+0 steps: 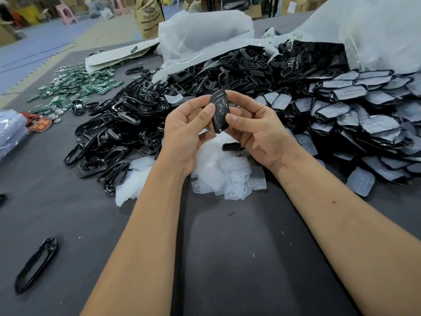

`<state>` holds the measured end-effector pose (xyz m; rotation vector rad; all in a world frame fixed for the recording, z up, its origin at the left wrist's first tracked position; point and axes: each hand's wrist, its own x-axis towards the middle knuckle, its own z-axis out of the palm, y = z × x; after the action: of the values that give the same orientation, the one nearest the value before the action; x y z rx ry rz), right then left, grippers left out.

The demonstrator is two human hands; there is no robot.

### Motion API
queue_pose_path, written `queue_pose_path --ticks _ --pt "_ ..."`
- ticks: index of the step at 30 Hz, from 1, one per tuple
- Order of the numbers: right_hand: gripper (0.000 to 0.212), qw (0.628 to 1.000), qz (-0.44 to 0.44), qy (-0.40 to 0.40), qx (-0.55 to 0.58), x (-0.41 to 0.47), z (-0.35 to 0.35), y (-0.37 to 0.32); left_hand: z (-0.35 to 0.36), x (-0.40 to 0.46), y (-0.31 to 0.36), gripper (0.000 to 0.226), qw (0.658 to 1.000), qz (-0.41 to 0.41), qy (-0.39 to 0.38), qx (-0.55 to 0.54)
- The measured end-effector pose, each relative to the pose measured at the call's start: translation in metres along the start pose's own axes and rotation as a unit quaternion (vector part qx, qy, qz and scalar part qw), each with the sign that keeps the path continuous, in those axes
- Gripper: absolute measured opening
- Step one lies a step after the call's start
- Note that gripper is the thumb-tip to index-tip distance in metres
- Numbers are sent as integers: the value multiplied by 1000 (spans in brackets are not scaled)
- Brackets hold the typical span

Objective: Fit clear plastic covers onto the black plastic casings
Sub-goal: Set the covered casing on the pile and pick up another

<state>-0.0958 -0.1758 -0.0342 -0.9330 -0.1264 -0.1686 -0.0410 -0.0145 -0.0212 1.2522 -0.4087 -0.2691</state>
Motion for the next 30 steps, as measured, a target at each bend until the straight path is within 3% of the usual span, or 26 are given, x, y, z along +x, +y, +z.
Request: queue_pose_path --ticks 6,10,12,15,17,19,21,25,30 --pt "38 999 -16 14 -39 -1 4 -3 4 -1 2 21 998 33 53 -6" --pt "34 976 -56 51 -205 -4 6 -15 8 0 5 15 994 59 69 68" --pt "32 925 -114 83 -353 -8 9 -28 15 3 8 19 988 67 72 115" --pt "33 776 -210 93 -588 -16 8 -53 39 8 10 29 990 51 52 124" --pt "36 686 -243 102 -679 -20 4 -70 59 12 10 39 993 35 40 108" --pt "39 626 -249 112 -731 -25 -3 -86 83 17 8 42 993 28 29 113" --pt "45 593 -238 116 -761 -33 -13 -101 106 20 4 44 990 31 21 139" --pt "58 575 -206 133 -781 -50 -28 -127 143 21 -3 49 976 55 -8 208" --pt "42 518 -142 192 -822 -59 -47 -146 184 16 -14 45 958 51 -76 271"
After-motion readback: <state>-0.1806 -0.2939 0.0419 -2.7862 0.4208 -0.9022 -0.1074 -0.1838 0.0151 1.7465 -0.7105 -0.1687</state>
